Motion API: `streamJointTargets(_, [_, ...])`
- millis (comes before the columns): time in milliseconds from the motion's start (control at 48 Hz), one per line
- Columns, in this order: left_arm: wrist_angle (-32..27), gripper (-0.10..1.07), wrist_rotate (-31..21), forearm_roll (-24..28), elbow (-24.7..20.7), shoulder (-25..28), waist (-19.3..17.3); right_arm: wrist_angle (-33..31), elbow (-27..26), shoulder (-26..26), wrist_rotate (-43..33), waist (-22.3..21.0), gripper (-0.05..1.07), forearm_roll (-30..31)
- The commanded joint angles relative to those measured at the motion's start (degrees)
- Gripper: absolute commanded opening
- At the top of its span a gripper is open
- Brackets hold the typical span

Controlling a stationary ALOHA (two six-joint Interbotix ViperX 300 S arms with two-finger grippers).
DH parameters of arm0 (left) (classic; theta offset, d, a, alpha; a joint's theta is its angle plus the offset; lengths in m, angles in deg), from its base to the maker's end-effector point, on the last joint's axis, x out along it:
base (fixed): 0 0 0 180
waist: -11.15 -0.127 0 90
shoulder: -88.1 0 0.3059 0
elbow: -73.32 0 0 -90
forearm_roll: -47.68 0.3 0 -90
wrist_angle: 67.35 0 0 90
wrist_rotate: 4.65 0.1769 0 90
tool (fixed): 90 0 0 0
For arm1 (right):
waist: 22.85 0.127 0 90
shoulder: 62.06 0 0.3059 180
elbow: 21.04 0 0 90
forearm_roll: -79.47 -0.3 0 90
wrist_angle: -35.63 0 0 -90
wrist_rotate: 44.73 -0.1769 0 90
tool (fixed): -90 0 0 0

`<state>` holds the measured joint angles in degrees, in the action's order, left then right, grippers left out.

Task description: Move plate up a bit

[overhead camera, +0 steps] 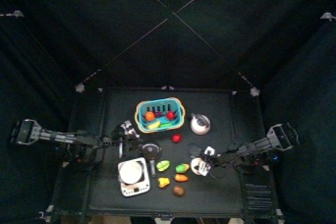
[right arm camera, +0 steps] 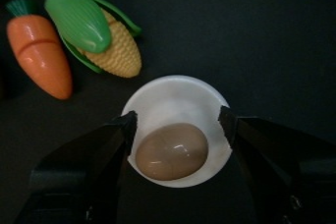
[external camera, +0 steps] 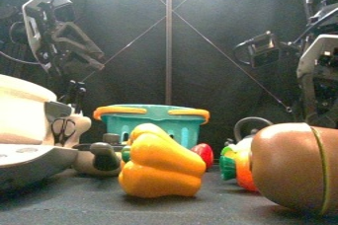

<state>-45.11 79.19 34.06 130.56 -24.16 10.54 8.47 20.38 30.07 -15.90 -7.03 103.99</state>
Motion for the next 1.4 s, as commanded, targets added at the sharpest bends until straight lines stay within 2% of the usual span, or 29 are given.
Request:
streamJointTargets(0, [0.53, 0.74, 0.0, 0.0, -1.23, 0.09, 0.0, -1.05, -2.11, 3.87, 0.0, 0.0, 0.98, 1.41])
streamJointTargets(125, [0.53, 0.74, -0.09, 0.0, -1.14, 0.09, 0.26, -2.55, -2.64, 7.47, -0.44, 0.62, 0.98, 1.58])
streamJointTargets(292, [0.53, 0.74, -0.09, 0.0, -1.14, 0.09, 0.53, -1.85, -1.93, 10.11, -0.79, 6.06, 0.95, -0.79])
streamJointTargets(458, [0.53, 0.74, -0.09, 0.0, -1.05, 0.09, 0.53, 0.53, -1.41, 6.86, -0.79, 8.96, 0.84, -2.72])
streamJointTargets(688, [0.53, 0.74, -0.09, -0.09, -1.23, 0.09, 0.62, 1.14, -1.93, 0.79, -0.7, 10.99, 0.61, -3.6])
streamJointTargets(917, [0.53, 0.74, -0.18, -0.09, -1.05, 0.09, 0.62, 1.05, -1.76, -0.44, -0.7, 14.15, 0.46, -6.42])
streamJointTargets(1104, [0.53, 0.74, -0.09, 0.0, -0.97, 0.09, 0.62, 1.05, -1.41, -0.79, -0.7, 14.41, 0.42, -6.77])
streamJointTargets(1375, [0.53, 0.74, -0.09, 0.0, -0.88, 0.09, 0.62, 1.49, -1.58, -4.04, -0.44, 13.97, 0.42, -6.5])
